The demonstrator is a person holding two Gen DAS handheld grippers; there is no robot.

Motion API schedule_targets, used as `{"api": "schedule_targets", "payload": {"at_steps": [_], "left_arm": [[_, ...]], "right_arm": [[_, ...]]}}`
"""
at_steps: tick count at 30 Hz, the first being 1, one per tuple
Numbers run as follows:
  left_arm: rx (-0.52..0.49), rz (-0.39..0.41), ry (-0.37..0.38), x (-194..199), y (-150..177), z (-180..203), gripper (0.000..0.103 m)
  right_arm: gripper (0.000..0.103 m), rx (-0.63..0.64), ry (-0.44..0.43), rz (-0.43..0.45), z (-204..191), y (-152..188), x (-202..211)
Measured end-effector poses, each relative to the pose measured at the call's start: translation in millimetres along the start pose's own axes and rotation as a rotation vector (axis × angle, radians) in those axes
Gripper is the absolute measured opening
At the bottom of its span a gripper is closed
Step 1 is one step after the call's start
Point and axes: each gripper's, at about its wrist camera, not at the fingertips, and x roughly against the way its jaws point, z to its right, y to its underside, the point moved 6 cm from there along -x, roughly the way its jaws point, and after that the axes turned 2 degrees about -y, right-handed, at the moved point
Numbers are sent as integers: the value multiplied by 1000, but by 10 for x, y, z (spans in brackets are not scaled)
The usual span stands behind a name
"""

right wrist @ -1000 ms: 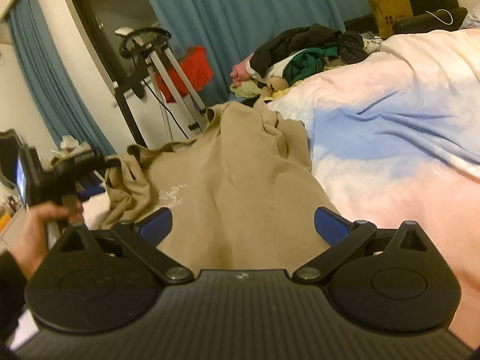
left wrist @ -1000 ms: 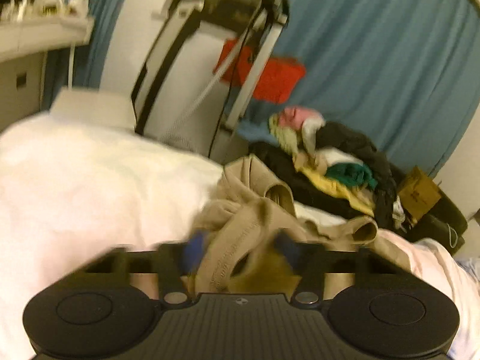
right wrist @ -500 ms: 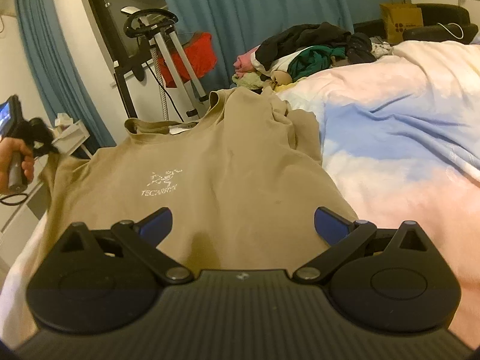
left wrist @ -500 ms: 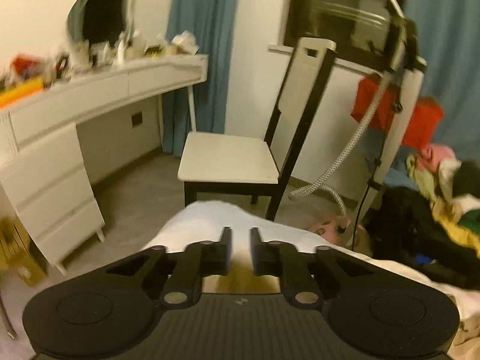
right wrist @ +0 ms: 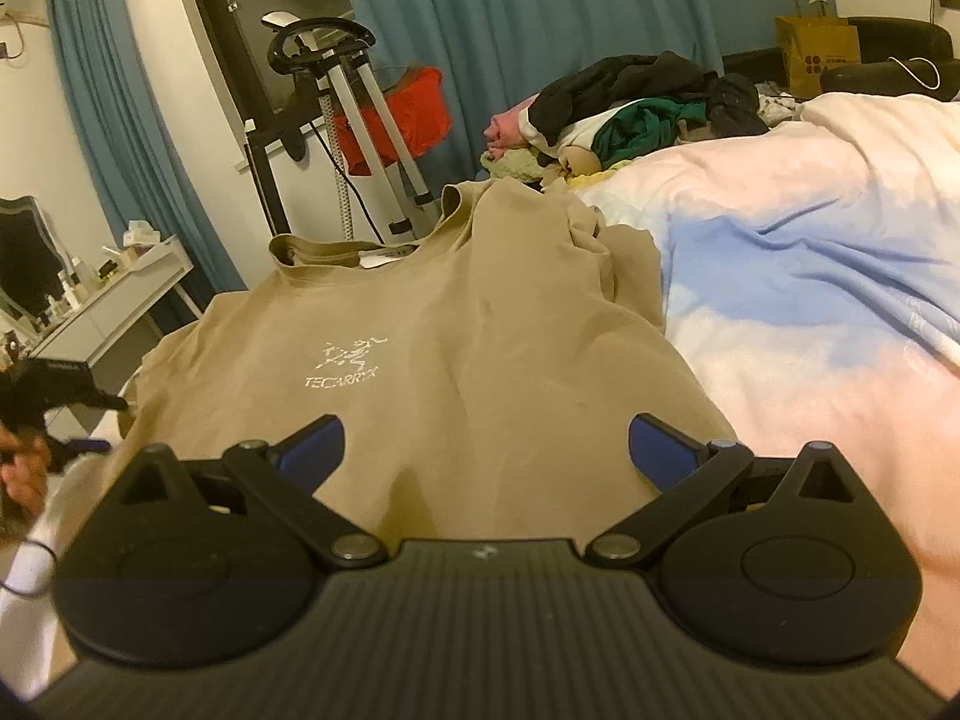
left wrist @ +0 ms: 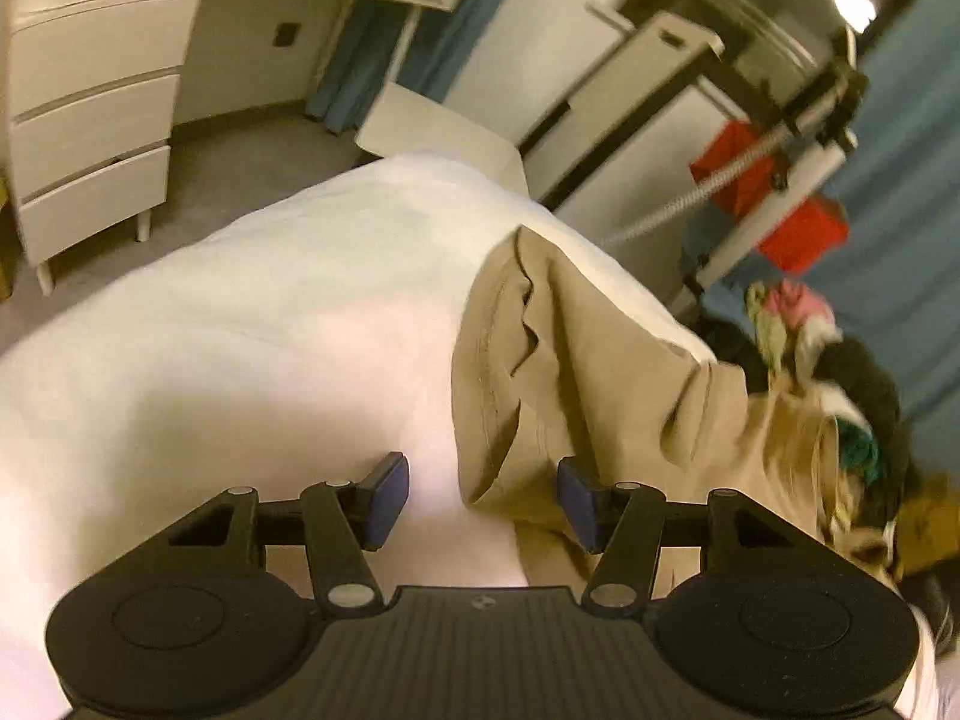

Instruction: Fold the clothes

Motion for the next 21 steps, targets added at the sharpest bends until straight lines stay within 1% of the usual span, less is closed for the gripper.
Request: {"api": "schedule_targets", "payload": {"at_steps": [3,4,5,6,7,8,10,12,14,15,16,17,18,19,21], "left_arm": [[44,22,30,-67,36,35,56],[56,3,54,-105,34,87,55],[55,-17,70,-115,47,130,52],[52,-36,83,-125,60,173,46],[19,-54,73,-136,76,233,32],[-14,-70,64,-146,88,290,27],[-85,-67,50,-162,47,345,11],[-134,2,-66,-116,-109,283,9],[-100,67,-182,-36,-294,151,7],[-101,81,-223,-10,-345,113,6],[-115,77,-263,16,-365,92,6],[-119,55,-274,65,-354,88,6],[-123,33,-284,118,-340,85,9],[-123,19,-275,218,-297,90,14],[-167,-13,-273,481,-135,114,27]], "right_arm": [[103,10,0,1,-22,11,31],[103,13,-1,1,-28,14,38],[103,14,-2,1,-33,18,45],[103,14,-4,0,-39,19,44],[103,14,-7,-1,-45,19,41],[103,14,-10,-2,-50,18,33],[103,14,-18,-5,-60,16,15],[103,13,-27,-6,-66,14,1],[103,7,-32,-5,-51,8,-6],[103,3,-32,-4,-41,3,-6],[103,-1,-31,-2,-32,-4,-6],[103,-4,-32,0,-27,-11,-5],[103,-2,-31,4,-26,-20,2],[103,1,-30,8,-27,-28,11],[103,6,-29,17,-28,-46,40]]}}
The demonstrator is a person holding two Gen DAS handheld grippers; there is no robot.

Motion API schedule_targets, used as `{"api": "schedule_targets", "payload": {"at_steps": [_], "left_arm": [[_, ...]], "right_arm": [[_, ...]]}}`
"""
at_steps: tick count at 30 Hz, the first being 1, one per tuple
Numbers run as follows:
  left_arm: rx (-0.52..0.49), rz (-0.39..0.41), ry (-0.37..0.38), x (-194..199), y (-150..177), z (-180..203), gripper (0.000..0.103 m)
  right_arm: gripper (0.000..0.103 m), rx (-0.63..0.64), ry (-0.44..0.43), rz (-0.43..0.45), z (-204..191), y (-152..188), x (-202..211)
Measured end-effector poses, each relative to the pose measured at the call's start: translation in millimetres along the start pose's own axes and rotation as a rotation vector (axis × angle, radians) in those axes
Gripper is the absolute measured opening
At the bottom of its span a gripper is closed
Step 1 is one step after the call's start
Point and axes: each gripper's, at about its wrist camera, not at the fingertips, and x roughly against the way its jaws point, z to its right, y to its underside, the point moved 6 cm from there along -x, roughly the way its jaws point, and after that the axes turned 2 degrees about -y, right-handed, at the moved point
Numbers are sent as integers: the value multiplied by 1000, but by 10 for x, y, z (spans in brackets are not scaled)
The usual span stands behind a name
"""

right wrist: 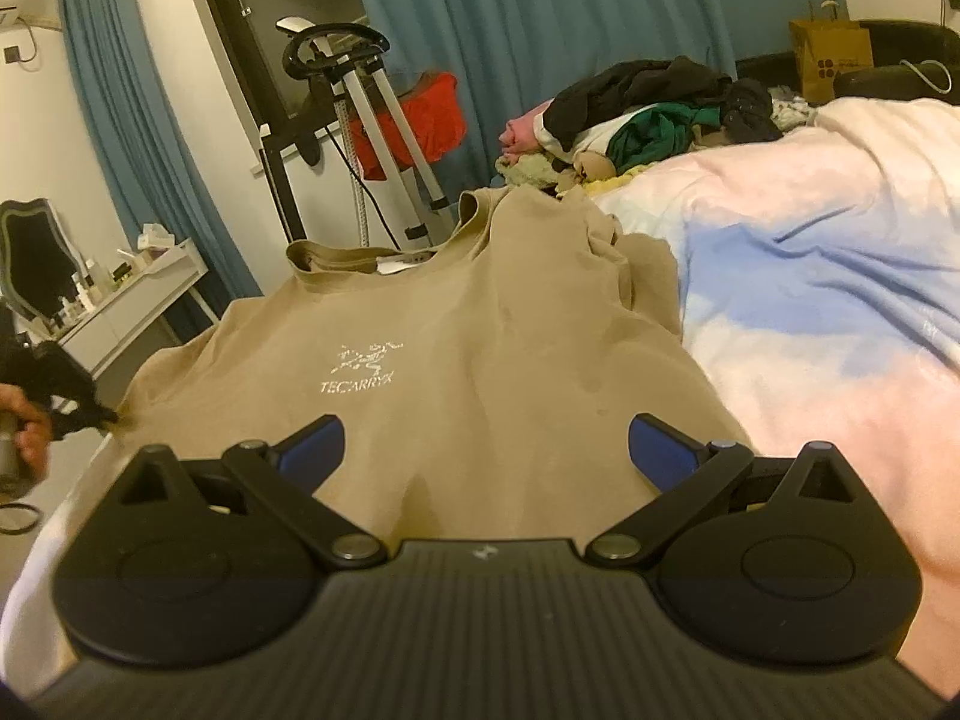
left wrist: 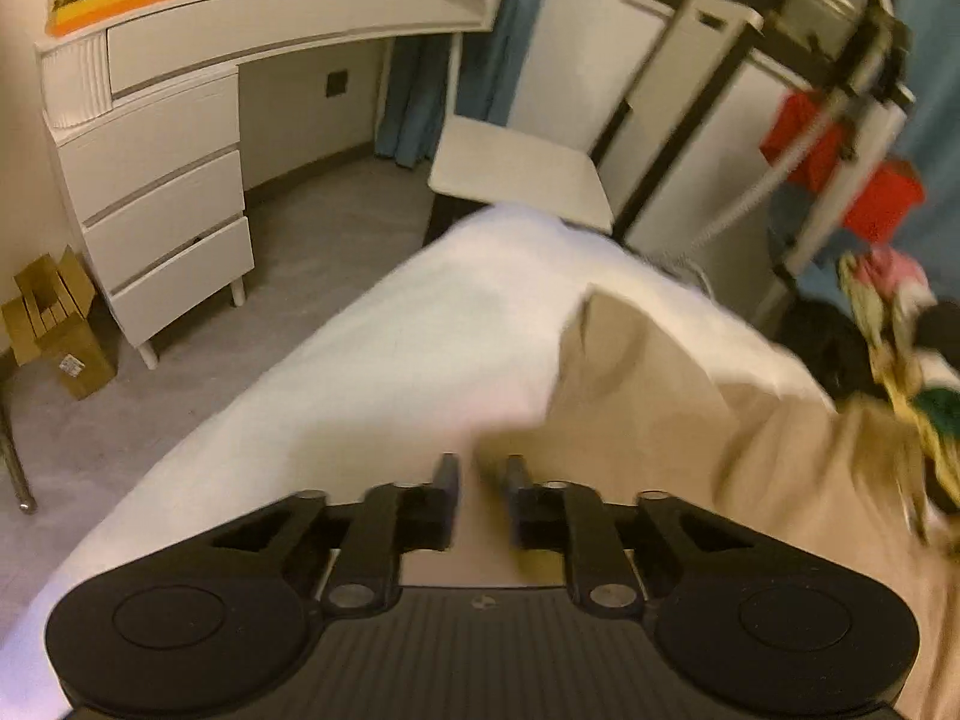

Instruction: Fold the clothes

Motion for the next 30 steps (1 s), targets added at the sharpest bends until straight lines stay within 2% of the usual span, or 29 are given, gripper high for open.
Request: {"api": "schedule_targets", "payload": {"at_steps": [1,2,6,10,12,14,16,20,21,22,24,27,30], "left_arm": [[-50,-27,0,150,145,3,35],[-98,-56,1,300,295,4,37],[-165,-230,114,827,1128,-98,53],[-145,-468,200,1228,2045,-265,53],[-212,-524,185,1396,2454,-296,53],[-289,-548,136,1515,2799,-342,52],[-318,-589,128,1586,3057,-390,51],[-356,-529,79,1662,3148,-456,46],[-353,-520,67,1669,3144,-472,36],[-350,-504,50,1691,3119,-492,19],[-340,-480,39,1755,3058,-528,8],[-334,-447,47,1951,2883,-624,4],[-336,-424,-15,2099,2689,-800,4]], "right_arm": [[103,3,-1,6,-2,-11,23],[103,9,-3,12,-11,-19,53],[103,49,-11,37,-65,-38,202],[103,107,-11,54,-130,-28,427],[103,124,-10,63,-148,-35,590],[103,130,-9,71,-160,-50,775],[103,122,-2,80,-159,-76,970],[103,133,21,123,-167,-146,1256],[103,139,29,131,-170,-150,1298],[103,136,35,133,-164,-142,1333],[103,118,32,123,-147,-108,1366],[103,118,30,107,-142,-55,1393],[103,134,31,109,-162,-48,1391]]}}
